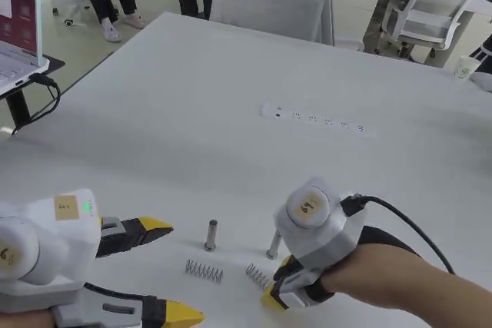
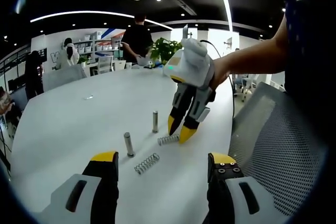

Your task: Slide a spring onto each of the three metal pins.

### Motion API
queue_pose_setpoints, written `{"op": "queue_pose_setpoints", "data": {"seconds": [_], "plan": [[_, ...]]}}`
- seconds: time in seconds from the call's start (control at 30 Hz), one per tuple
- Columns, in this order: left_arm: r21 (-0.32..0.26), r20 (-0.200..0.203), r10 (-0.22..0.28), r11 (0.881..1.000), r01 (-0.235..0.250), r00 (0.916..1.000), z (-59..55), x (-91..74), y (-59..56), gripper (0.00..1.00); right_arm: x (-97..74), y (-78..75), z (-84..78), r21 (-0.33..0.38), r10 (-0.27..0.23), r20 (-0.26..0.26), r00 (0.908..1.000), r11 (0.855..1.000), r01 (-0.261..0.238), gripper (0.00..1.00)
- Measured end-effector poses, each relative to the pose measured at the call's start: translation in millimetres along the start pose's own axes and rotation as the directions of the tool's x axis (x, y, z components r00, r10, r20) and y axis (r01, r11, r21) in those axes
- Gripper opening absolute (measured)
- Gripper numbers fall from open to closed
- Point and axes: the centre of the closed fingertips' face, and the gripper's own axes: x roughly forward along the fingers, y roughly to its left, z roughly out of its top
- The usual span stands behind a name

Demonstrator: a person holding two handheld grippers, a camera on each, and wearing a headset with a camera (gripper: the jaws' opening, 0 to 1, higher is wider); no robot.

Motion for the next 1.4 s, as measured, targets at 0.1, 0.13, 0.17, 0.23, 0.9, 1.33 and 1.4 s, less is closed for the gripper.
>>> {"op": "queue_pose_setpoints", "data": {"seconds": [0.1,0.13,0.17,0.23,0.9,1.33,1.4], "plan": [[0.0,0.0,-0.001,1.0,0.001,1.0,0.5,0.3,-0.7,0.65,2.3,-0.3,-1.2,-0.005,-0.005,-0.009,0.9999,1.0,0.005,0.18],[0.0,0.001,0.0,1.0,0.0,1.0,0.9,0.4,-0.7,0.65,2.5,-0.9,-2.2,-0.012,-0.008,-0.014,0.9999,1.0,0.008,0.18],[-0.001,0.002,-0.001,1.0,0.001,1.0,1.2,0.5,-0.7,0.65,2.7,-1.1,-2.7,-0.014,-0.01,-0.017,0.9998,1.0,0.01,0.17],[0.001,0.002,0.002,1.0,-0.002,1.0,1.5,0.4,-0.1,0.65,2.0,-2.1,-1.9,-0.016,-0.016,-0.013,0.9998,1.0,0.016,0.16],[0.004,0.001,-0.024,1.0,0.024,0.9997,3.4,3.4,-9.1,0.6,-19.9,10.7,1.8,-0.082,0.004,0.016,0.9999,0.997,-0.003,0.08],[0.033,-0.001,-0.089,0.995,0.089,0.996,10.2,9.9,-21.9,0.44,-48.9,43.3,17.9,-0.199,0.071,0.031,0.997,0.978,-0.063,0.08],[0.043,-0.003,-0.096,0.994,0.096,0.9954,11.1,11.8,-24.5,0.42,-51.8,47.3,22.9,-0.211,0.08,0.038,0.996,0.975,-0.071,0.08]]}}
